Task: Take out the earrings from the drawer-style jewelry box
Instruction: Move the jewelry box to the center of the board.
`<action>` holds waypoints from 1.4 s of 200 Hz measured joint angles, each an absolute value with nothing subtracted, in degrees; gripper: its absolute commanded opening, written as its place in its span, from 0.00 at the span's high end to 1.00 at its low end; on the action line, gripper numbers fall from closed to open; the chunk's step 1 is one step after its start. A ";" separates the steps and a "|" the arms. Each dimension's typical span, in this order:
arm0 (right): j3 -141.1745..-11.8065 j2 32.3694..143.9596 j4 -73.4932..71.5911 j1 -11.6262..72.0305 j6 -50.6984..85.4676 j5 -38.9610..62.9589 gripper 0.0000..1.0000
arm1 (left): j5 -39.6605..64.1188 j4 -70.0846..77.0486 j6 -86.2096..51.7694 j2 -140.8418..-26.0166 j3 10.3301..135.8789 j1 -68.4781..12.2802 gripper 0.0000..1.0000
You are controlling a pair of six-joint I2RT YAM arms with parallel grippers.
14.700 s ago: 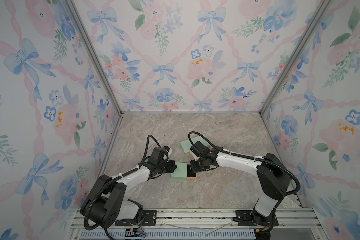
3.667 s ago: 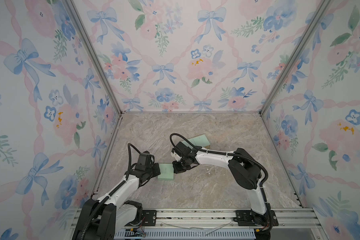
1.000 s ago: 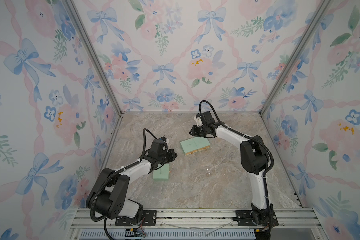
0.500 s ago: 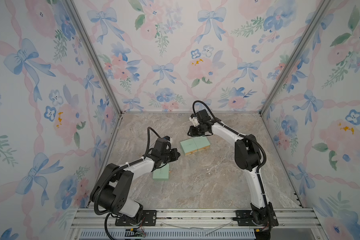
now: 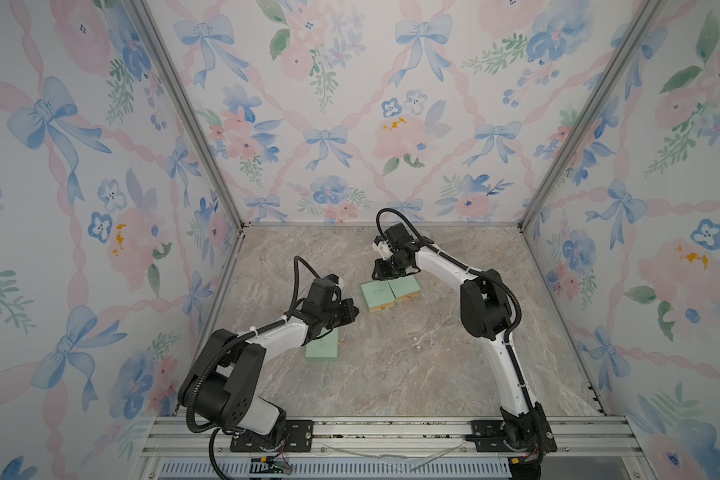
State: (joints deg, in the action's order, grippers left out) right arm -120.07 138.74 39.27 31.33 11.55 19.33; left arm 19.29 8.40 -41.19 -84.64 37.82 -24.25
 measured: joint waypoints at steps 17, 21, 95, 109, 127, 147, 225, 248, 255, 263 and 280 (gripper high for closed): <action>-121.05 139.22 40.23 32.05 10.61 19.31 0.74 | 19.07 8.23 -41.19 -84.20 37.63 -24.25 1.00; -121.08 139.22 40.40 32.27 10.35 19.33 0.74 | 18.96 8.19 -41.19 -84.12 37.58 -24.25 1.00; -118.21 138.76 41.32 35.07 8.23 20.78 0.75 | 17.82 7.09 -41.17 -82.41 36.86 -24.25 1.00; -115.37 138.08 41.17 35.22 8.05 21.12 0.75 | 17.82 6.70 -41.17 -82.41 36.80 -24.25 1.00; -112.03 136.20 40.75 35.48 7.86 22.20 0.76 | 17.80 6.26 -41.17 -82.28 36.58 -24.25 1.00; -108.01 133.38 40.18 36.01 7.90 23.73 0.76 | 17.80 6.02 -41.17 -82.26 36.40 -24.25 1.00; -89.10 116.75 29.76 36.97 11.73 22.52 0.73 | 18.02 6.48 -41.19 -82.46 36.07 -24.25 1.00; -82.87 109.16 25.80 36.36 16.36 18.70 0.73 | 18.06 7.40 -41.19 -83.46 36.07 -24.36 1.00; -81.49 107.44 25.10 36.05 17.80 17.87 0.73 | 18.06 7.64 -41.19 -83.74 36.07 -24.40 1.00; -79.92 105.71 24.12 35.62 19.42 17.30 0.72 | 18.04 7.77 -41.19 -84.07 36.14 -24.40 1.00; -76.97 103.61 22.68 34.41 22.20 16.67 0.72 | 18.04 8.12 -41.17 -85.19 36.56 -24.40 1.00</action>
